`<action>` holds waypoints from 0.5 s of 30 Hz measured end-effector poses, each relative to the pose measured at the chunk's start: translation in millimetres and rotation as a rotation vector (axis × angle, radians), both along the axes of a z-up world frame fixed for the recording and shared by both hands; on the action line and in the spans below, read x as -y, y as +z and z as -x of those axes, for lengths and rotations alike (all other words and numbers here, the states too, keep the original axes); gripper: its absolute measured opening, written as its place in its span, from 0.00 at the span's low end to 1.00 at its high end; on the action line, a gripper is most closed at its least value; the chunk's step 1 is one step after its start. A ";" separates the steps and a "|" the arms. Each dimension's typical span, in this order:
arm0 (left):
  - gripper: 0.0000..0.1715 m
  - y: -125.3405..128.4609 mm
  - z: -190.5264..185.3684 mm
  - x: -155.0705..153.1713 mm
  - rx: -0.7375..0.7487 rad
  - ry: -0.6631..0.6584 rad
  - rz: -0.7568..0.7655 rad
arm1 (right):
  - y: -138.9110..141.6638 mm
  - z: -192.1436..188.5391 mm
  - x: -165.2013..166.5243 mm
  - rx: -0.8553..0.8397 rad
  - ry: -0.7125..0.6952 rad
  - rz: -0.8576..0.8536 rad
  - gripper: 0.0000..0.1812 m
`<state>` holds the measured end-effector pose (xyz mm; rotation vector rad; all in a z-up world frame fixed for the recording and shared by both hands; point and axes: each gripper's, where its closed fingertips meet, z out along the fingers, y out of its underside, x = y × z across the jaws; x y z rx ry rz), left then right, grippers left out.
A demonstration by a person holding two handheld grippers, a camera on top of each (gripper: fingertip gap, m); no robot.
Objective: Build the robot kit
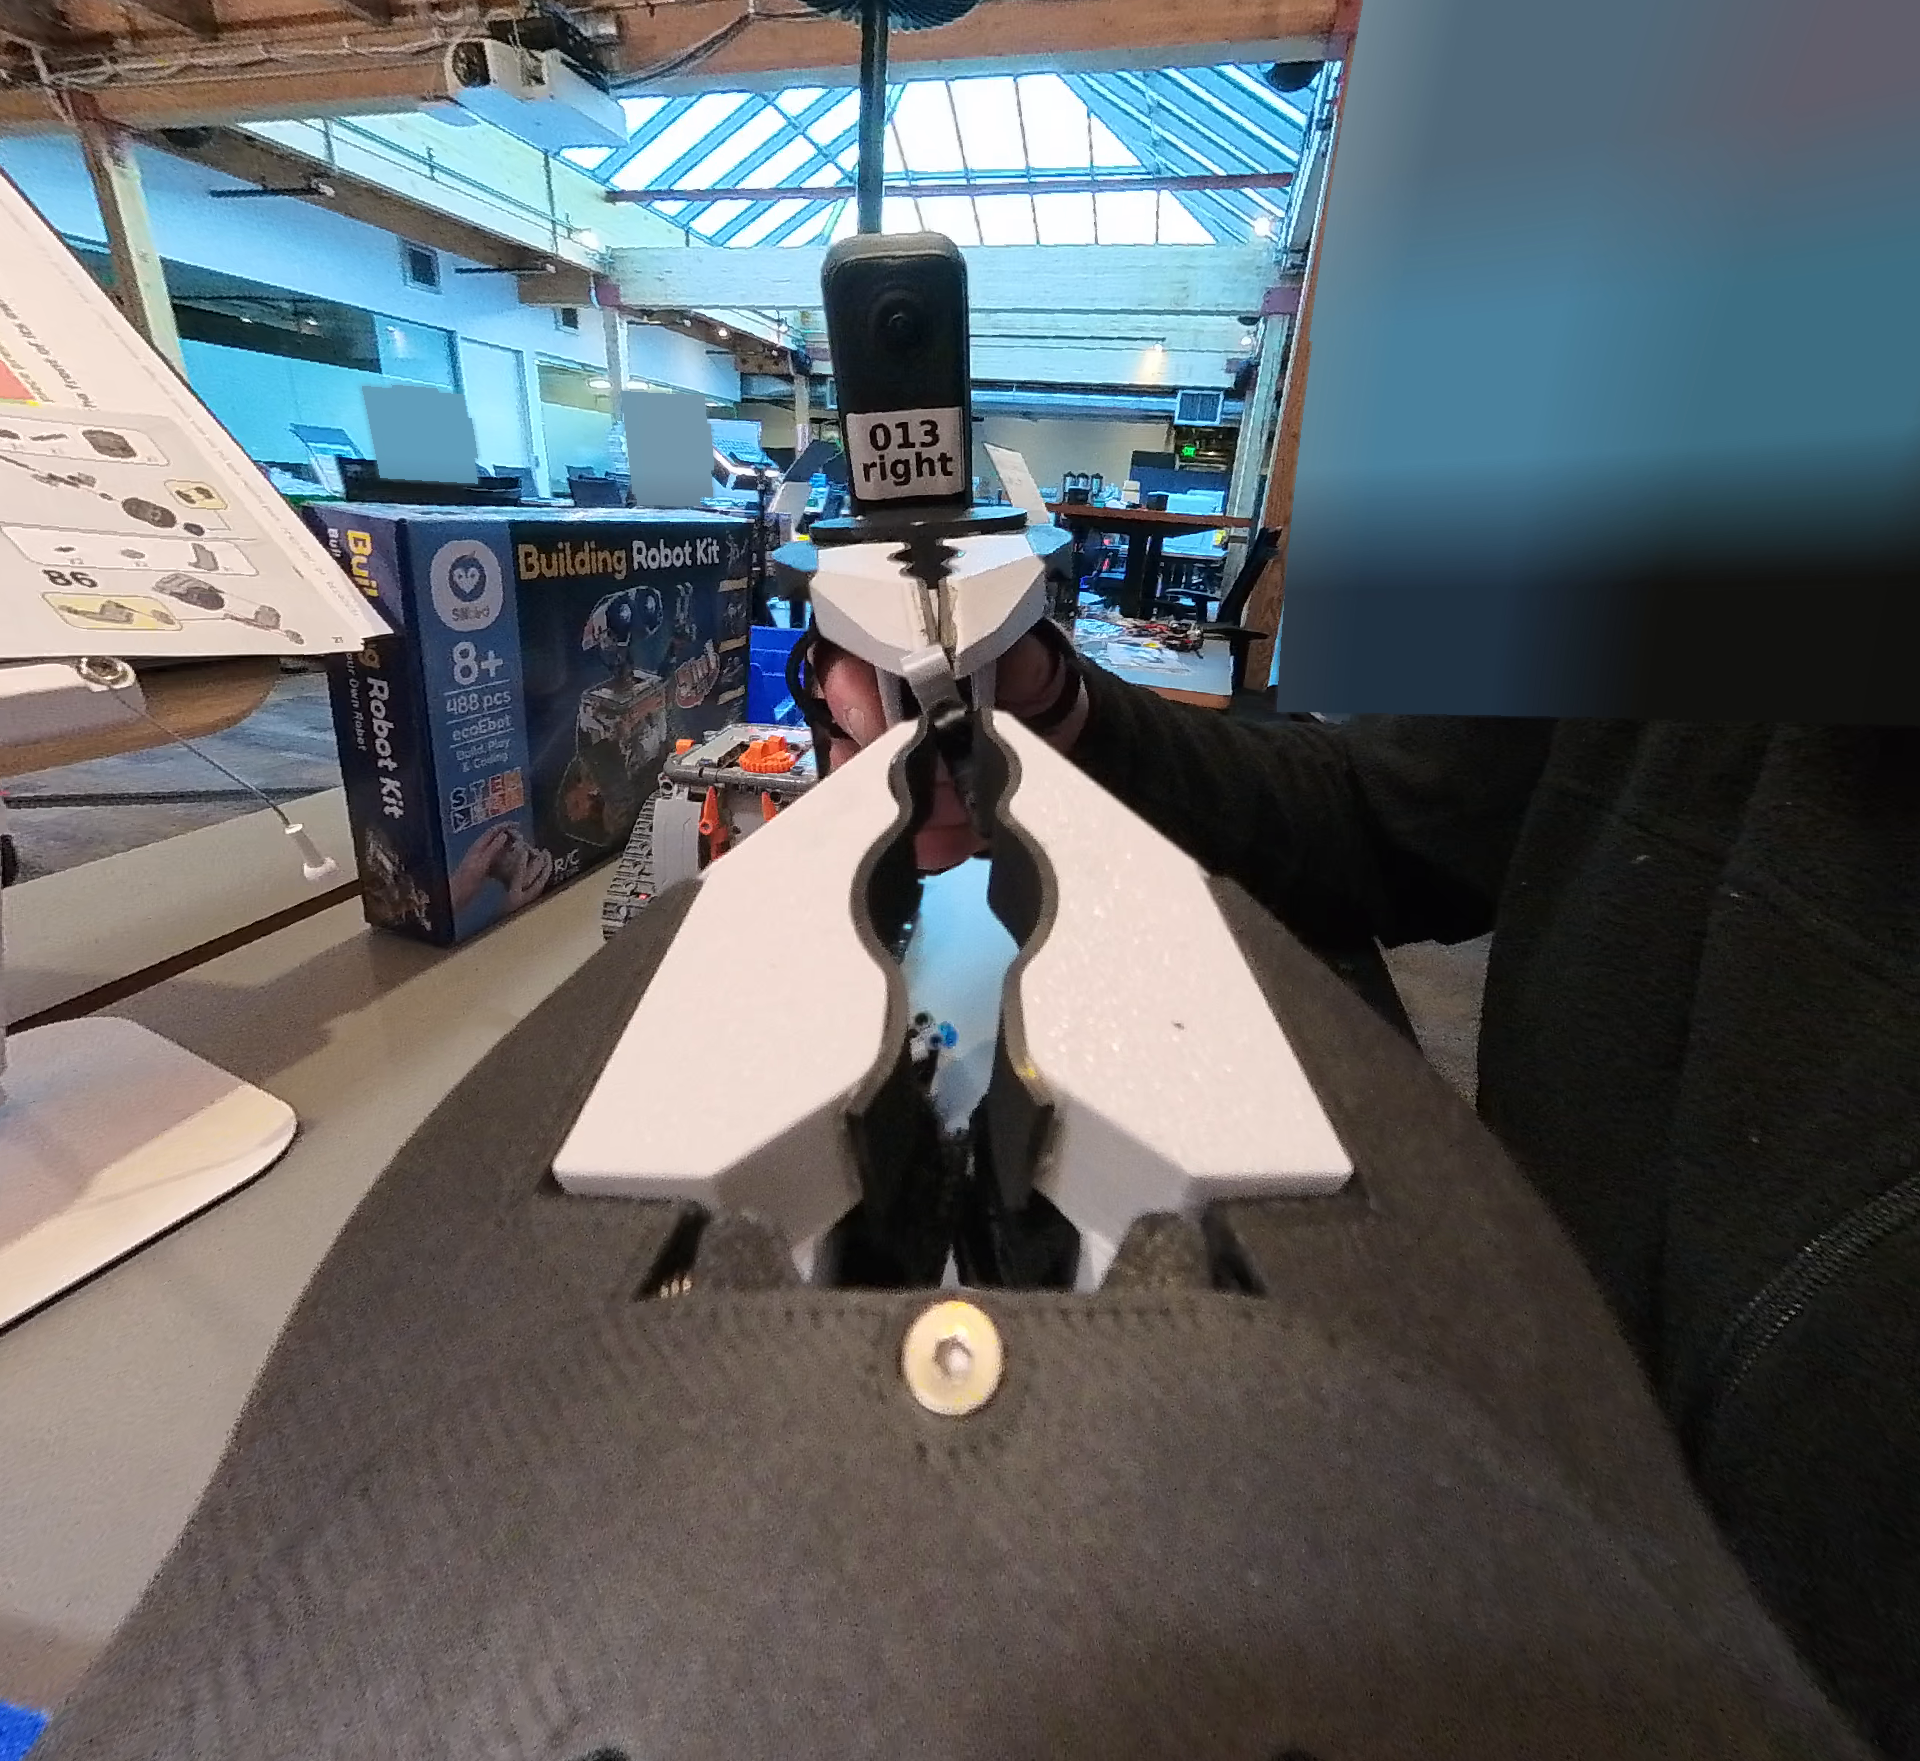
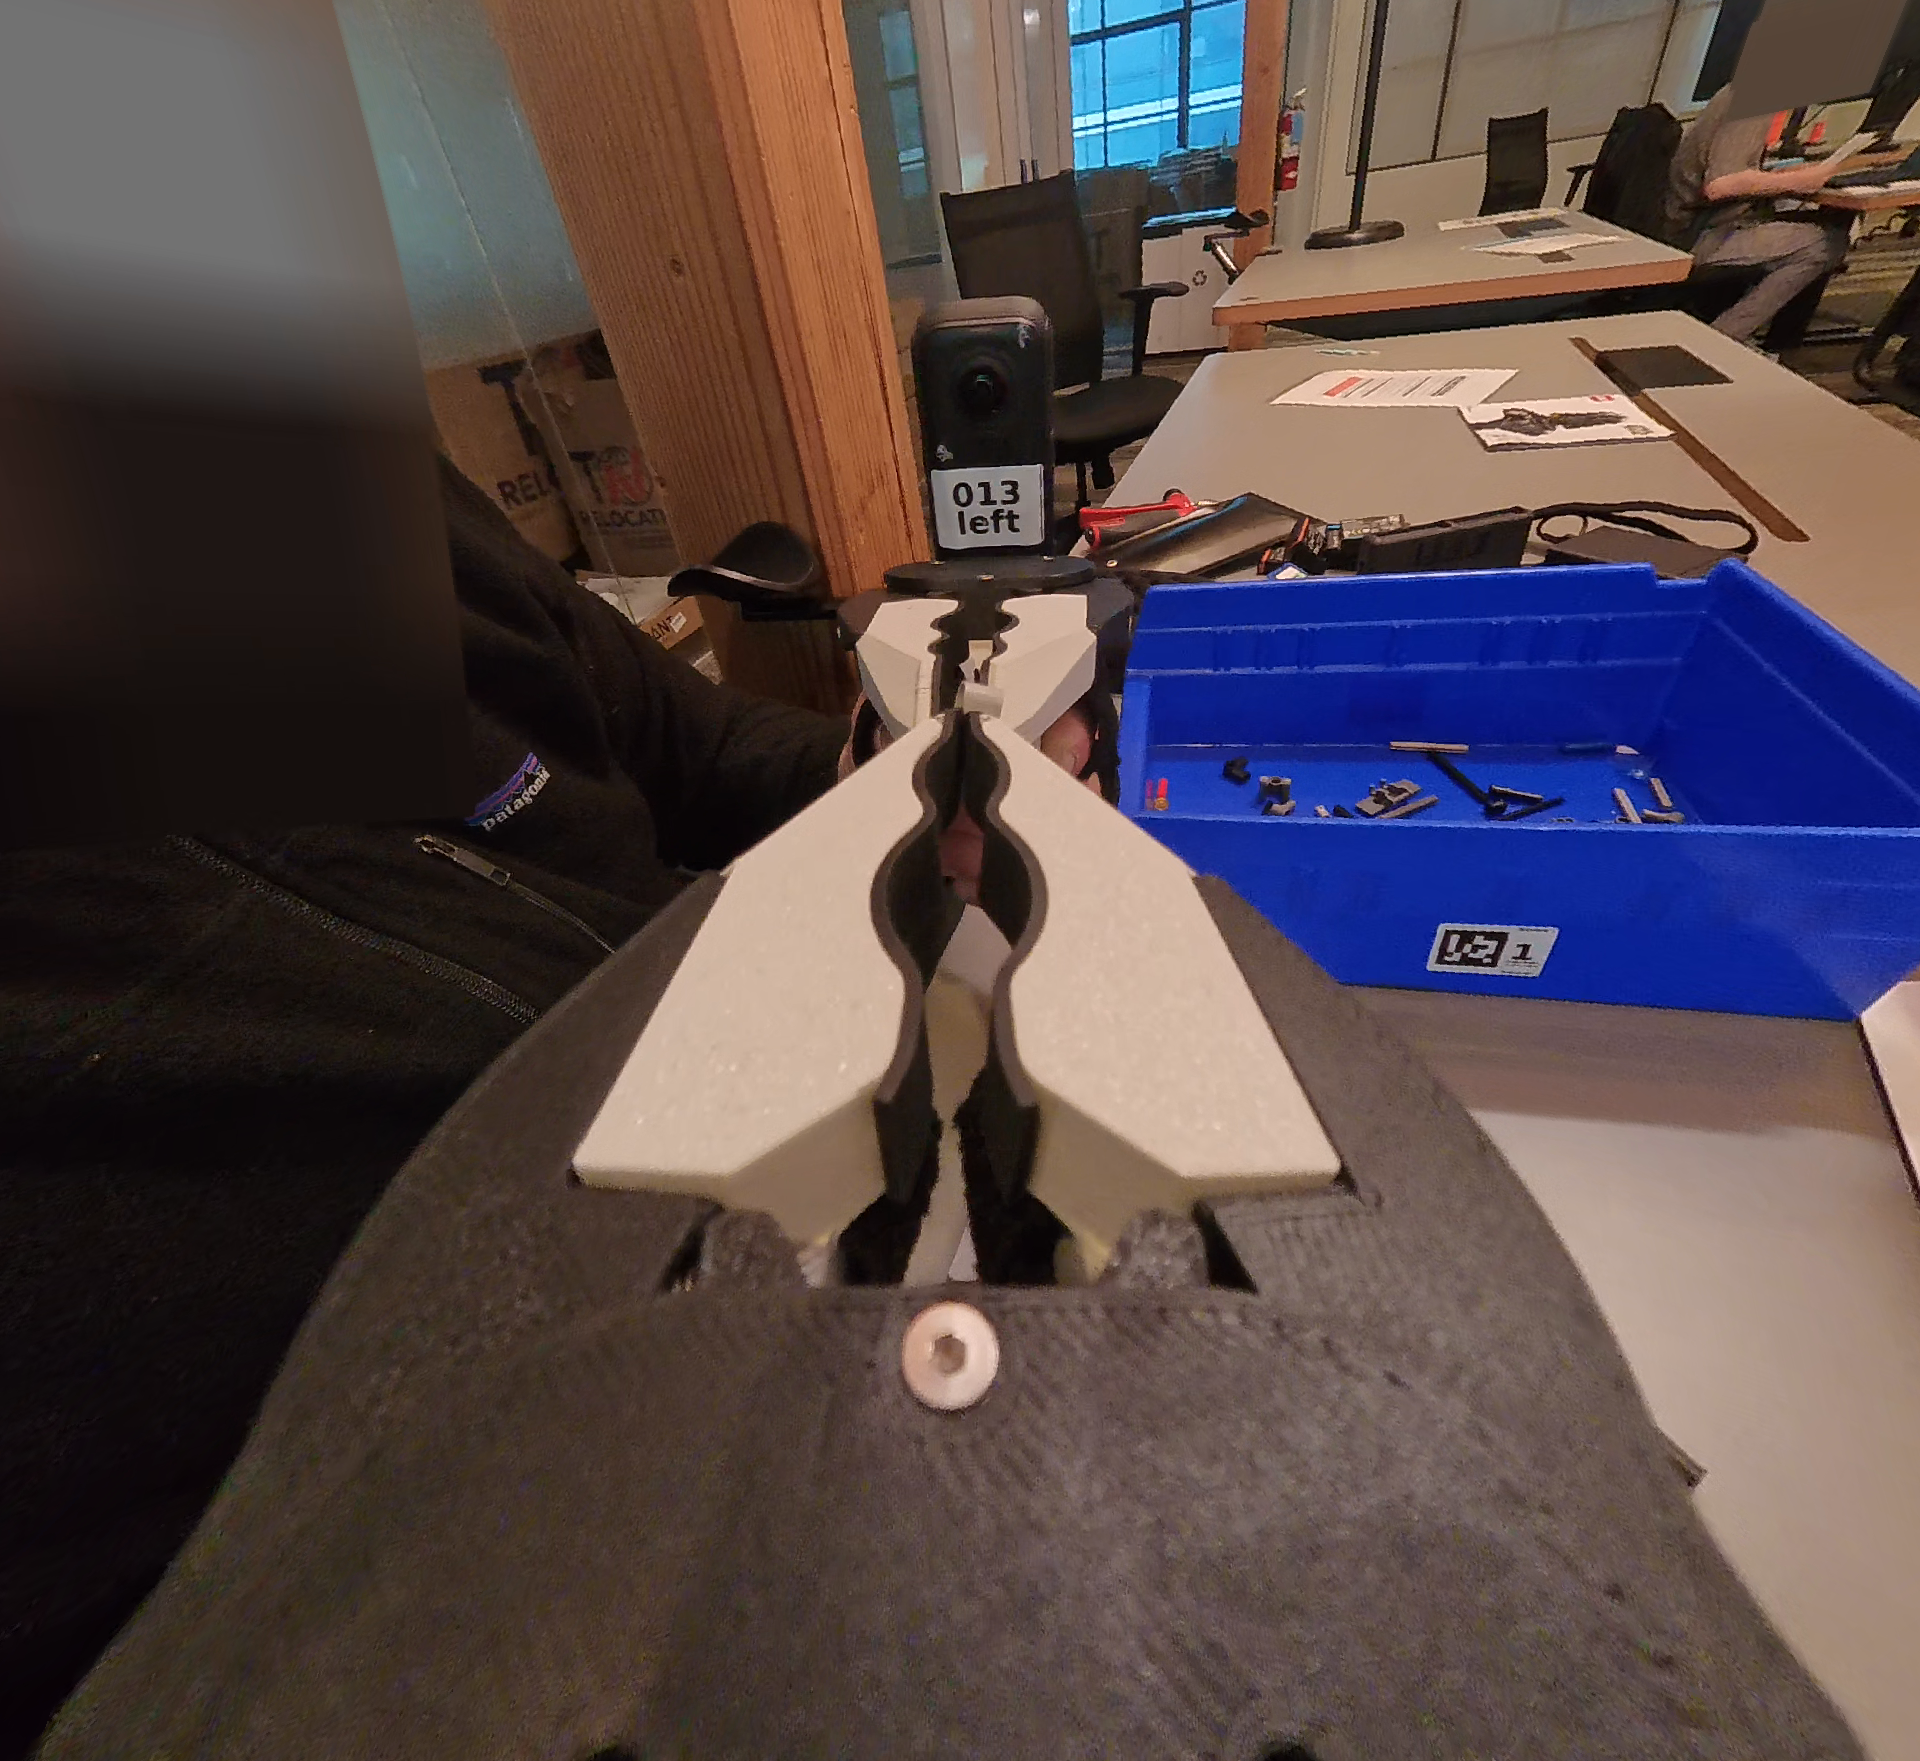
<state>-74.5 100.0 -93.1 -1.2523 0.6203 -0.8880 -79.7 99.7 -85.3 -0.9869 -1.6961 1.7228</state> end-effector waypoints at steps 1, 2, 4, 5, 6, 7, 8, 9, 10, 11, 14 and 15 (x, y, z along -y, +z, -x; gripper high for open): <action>0.01 -0.5 -0.2 0.2 -0.003 0.001 0.000 | -0.6 0.0 0.2 0.004 0.000 -0.001 0.00; 0.01 -1.4 -0.7 0.2 -0.007 0.002 0.002 | -1.5 -0.2 0.3 0.008 0.000 -0.010 0.00; 0.01 -1.8 -1.1 0.7 -0.008 0.003 -0.001 | -2.2 -0.3 0.9 0.014 -0.001 -0.018 0.00; 0.01 -2.3 -1.4 0.7 -0.015 0.005 -0.003 | -2.4 -0.4 1.2 0.016 0.000 -0.017 0.00; 0.01 -3.1 -1.8 0.4 -0.022 0.010 -0.004 | -2.8 -0.2 1.5 0.015 -0.001 -0.018 0.00; 0.01 -4.4 -3.9 1.3 -0.029 0.002 -0.002 | -2.9 -0.7 2.9 0.018 0.007 -0.017 0.00; 0.02 -6.7 -5.9 0.7 -0.042 0.001 0.002 | -3.4 0.0 4.2 0.018 0.004 -0.030 0.00; 0.01 -11.8 -10.5 -0.4 -0.074 0.000 0.009 | -6.1 1.1 8.9 0.030 0.012 -0.053 0.00; 0.01 -20.4 -22.7 -0.1 -0.135 -0.017 0.017 | -16.2 4.2 19.4 0.068 0.035 -0.104 0.00; 0.02 -28.6 -34.8 0.8 -0.200 -0.020 0.007 | -26.2 7.3 32.5 0.093 0.064 -0.152 0.00; 0.02 -21.7 -20.9 -5.8 -0.099 0.002 0.040 | -18.0 5.7 27.0 0.059 0.021 -0.185 0.00; 0.02 -18.3 -14.6 -8.2 -0.085 0.026 0.032 | -12.8 3.2 24.9 0.046 0.022 -0.165 0.00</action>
